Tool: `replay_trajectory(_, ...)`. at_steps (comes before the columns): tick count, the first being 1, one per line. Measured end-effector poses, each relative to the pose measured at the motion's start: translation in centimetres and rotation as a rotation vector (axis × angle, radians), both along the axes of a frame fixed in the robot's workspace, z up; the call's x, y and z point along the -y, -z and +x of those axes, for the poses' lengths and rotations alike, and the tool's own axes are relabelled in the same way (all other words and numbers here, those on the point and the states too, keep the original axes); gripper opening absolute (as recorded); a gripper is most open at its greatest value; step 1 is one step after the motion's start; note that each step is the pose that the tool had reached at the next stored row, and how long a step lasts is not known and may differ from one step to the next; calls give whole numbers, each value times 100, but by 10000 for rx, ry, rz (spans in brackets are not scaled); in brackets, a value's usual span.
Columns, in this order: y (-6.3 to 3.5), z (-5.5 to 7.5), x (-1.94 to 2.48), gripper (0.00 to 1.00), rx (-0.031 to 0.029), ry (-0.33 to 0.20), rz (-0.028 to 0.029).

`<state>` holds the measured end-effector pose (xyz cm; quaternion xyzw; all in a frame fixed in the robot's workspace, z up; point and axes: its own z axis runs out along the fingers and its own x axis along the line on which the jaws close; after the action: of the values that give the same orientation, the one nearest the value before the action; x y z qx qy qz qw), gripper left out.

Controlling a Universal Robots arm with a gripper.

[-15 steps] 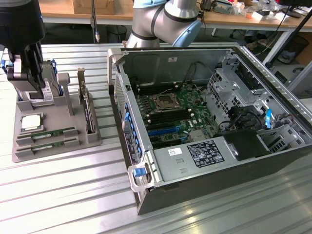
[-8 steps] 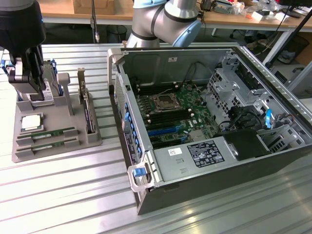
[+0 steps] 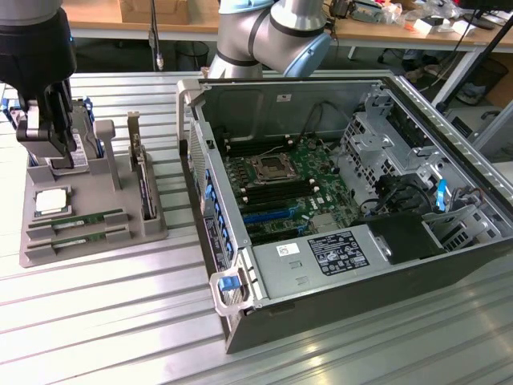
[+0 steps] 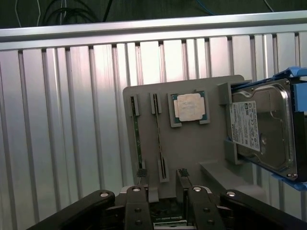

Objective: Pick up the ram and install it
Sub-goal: 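Pick up the ram and move it above insertion slot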

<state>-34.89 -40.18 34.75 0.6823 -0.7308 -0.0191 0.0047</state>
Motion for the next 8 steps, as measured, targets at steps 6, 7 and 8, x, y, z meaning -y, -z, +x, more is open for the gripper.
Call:
replay_trajectory(6, 38, 0, 0, 36, -6, 0, 0)
replay_trajectory(7, 44, 0, 0, 36, -7, 0, -1)
replay_trajectory(8, 49, 0, 0, 36, -8, 0, 0)
